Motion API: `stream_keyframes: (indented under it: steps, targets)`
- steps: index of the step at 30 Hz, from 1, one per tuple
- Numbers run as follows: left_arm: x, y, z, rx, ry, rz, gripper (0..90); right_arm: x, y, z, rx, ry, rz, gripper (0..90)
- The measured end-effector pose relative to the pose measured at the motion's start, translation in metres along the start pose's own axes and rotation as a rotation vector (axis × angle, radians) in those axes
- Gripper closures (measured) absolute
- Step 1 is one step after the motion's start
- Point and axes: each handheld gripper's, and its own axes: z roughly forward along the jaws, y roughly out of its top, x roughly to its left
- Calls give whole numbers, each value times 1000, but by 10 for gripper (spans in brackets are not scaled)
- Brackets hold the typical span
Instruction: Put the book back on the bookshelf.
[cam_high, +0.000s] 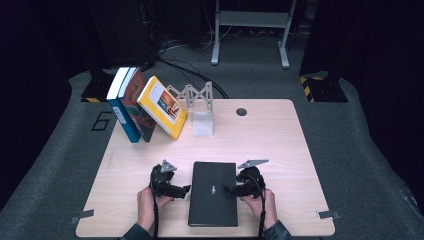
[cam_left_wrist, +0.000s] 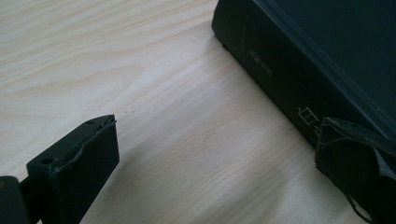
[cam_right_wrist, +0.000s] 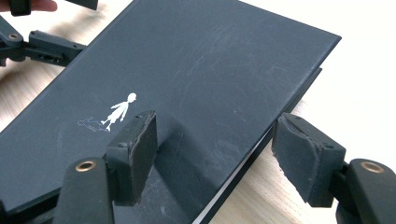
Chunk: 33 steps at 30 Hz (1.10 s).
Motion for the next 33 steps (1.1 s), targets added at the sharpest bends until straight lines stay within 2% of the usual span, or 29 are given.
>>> stream_keyframes:
  steps: [12, 13, 16, 19, 24, 29, 33]
  targets:
    - [-1, -1, 0, 0, -2, -16, 1, -2, 2, 1, 13, 2, -3, 321]
    - [-1, -2, 1, -6, -1, -24, 2, -4, 3, 2, 19, 22, 1, 326]
    - [-2, -1, 1, -8, 5, -26, 2, -5, 5, 2, 35, 36, 19, 329]
    - [-1, -1, 1, -5, 1, -27, 2, -6, 6, 3, 42, 29, 3, 330]
    - [-1, 0, 1, 5, 2, -30, 3, -7, 9, 5, 35, 28, 13, 335]
    - [-1, 2, 2, 4, 14, -21, 3, -9, 17, 7, 41, -2, -11, 339]
    - [-2, 2, 3, -1, 17, -25, 7, -10, 21, 9, 49, -11, -9, 344]
